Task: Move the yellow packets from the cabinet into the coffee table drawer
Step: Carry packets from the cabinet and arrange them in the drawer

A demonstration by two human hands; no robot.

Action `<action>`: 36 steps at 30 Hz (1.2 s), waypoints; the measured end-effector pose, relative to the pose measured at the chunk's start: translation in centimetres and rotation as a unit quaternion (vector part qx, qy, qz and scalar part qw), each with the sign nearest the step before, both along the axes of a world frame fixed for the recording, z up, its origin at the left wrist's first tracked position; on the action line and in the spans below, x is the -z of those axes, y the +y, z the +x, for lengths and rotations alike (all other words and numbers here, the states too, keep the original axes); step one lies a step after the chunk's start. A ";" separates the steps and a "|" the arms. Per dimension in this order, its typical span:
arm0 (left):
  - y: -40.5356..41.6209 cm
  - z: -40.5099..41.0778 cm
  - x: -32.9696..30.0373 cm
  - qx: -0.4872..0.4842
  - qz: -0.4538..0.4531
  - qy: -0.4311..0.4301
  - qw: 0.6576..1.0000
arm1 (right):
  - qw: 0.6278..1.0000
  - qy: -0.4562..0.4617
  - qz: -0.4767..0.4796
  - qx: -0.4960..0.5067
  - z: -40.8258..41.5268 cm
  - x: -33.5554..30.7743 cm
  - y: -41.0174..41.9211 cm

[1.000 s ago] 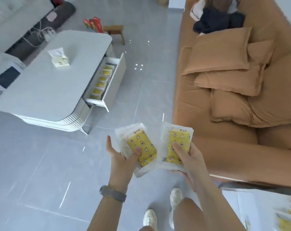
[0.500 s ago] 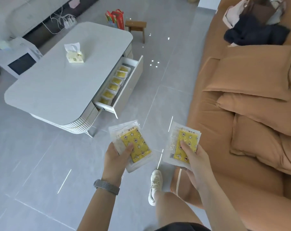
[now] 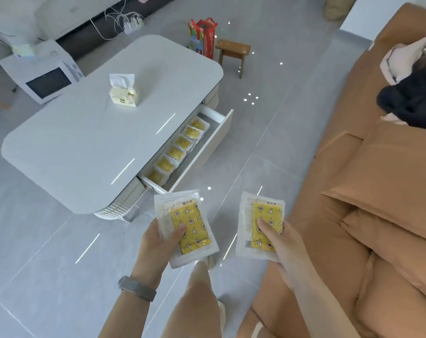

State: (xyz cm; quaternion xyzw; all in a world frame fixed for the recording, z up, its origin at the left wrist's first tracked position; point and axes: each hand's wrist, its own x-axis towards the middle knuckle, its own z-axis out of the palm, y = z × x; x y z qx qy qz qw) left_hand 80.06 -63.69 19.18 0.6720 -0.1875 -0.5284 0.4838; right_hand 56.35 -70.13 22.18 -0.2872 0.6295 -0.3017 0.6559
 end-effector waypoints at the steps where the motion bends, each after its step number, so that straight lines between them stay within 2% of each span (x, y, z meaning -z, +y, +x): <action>1: -1.4 0.5 0.5 -0.005 0.004 -0.001 1.000 | 1.000 0.004 0.004 -0.009 0.5 0.4 -1.7; 10: -19.8 3.8 -1.8 0.037 -0.017 -0.011 0.999 | 0.999 -0.028 0.016 -0.026 5.2 -0.7 -19.8; 20: -36.3 1.1 -0.5 -0.048 0.015 -0.002 0.999 | 0.999 -0.016 0.034 -0.024 1.5 -0.2 -36.8; 25: -43.3 -2.5 1.6 -0.137 0.029 0.013 0.990 | 0.994 0.003 0.034 -0.103 -0.9 1.4 -46.8; 30: -47.5 -4.4 3.1 -0.238 0.046 0.038 0.969 | 0.979 0.038 0.012 -0.202 0.5 1.9 -54.9; 36: -51.1 -3.0 5.0 -0.278 0.066 0.055 0.957 | 0.965 0.036 0.014 -0.261 5.2 4.1 -60.7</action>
